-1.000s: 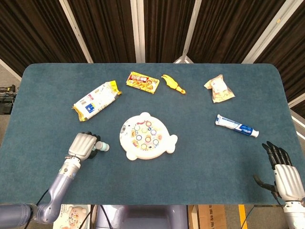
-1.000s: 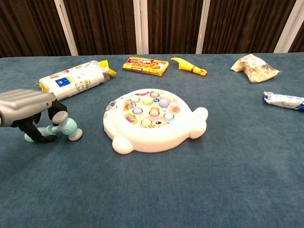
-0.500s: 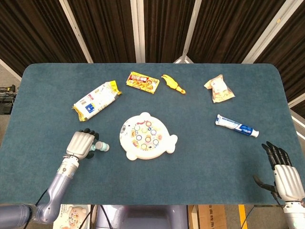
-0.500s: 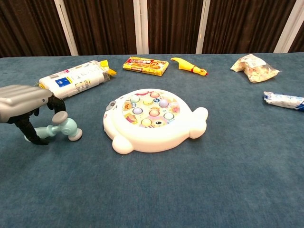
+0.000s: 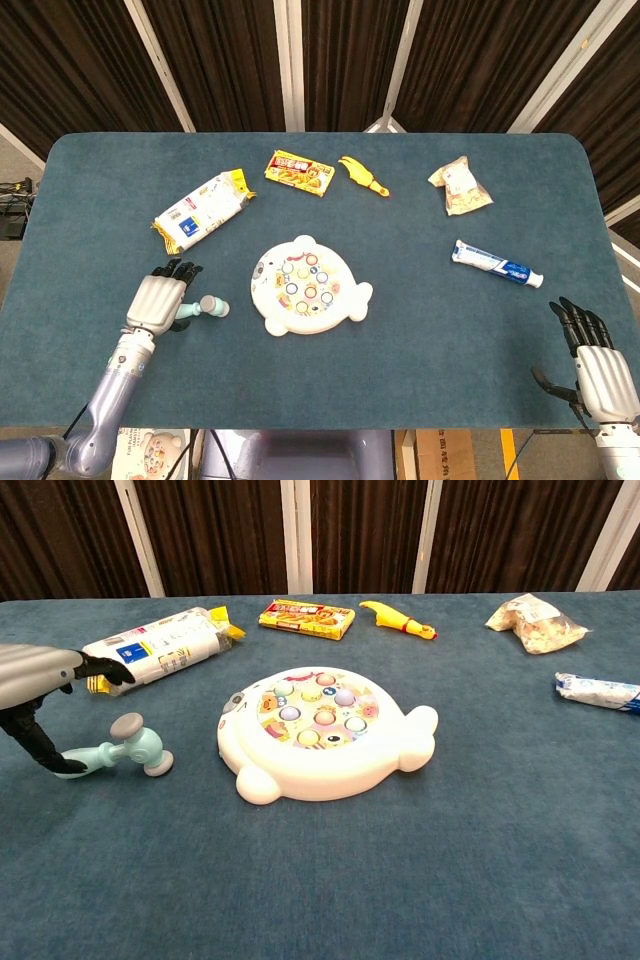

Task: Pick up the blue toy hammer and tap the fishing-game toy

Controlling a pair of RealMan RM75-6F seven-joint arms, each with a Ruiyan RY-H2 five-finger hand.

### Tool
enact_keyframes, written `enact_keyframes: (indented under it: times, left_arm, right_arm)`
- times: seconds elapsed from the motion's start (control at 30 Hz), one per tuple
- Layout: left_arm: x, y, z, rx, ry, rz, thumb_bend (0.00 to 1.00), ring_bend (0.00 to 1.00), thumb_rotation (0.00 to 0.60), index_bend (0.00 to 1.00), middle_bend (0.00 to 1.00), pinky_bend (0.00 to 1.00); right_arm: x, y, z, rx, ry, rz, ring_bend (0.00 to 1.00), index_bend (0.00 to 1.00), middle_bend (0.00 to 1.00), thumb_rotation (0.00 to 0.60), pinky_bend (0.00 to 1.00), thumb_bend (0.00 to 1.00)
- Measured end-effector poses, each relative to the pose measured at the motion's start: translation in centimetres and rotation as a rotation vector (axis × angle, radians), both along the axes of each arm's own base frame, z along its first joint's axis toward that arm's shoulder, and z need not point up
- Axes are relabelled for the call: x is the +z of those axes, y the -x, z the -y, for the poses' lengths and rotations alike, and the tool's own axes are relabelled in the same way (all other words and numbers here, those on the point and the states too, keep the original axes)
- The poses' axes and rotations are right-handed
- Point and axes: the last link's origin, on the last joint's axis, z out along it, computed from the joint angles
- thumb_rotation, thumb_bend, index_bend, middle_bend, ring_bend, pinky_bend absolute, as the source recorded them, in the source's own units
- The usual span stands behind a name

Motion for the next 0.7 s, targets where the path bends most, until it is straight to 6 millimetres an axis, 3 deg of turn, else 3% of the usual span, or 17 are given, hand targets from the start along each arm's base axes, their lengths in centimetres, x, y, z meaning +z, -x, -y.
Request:
enact_keyframes:
  times: [0.2,0.33,0.57,0.7]
  left_arm:
    - [2.5,0.4,2.9,-0.043,-0.030,0.055,0.02,0.00,0.600,0.00,0.00,0.00]
    - [4.3,1.4,5.5,-0.070,-0.067,0.071,0.01,0.00,0.600,0.00,0.00,0.00]
    - [7.5,4.6,11.9,-0.028,-0.111,0.103,0.01,0.00,0.600,0.00,0.00,0.00]
    - [9.2,5.8,13.3,-0.024,-0.160,0.107,0.01,0.00,0.600,0.00,0.00,0.00]
  right_arm:
    - [0.0,-0.1,-0.1,0.015,-0.003,-0.020,0.00,0.00,0.00,0.600,0.00,0.26]
    - [0.1,-0.2,-0.2,0.040,-0.001,-0.059,0.00,0.00,0.00,0.600,0.00,0.26]
    - [0.1,-0.4,-0.4,0.083,0.009,-0.131,0.00,0.00,0.00,0.600,0.00,0.26]
    - [0.2,-0.4,-0.4,0.093,0.023,-0.138,0.00,0.00,0.00,0.600,0.00,0.26]
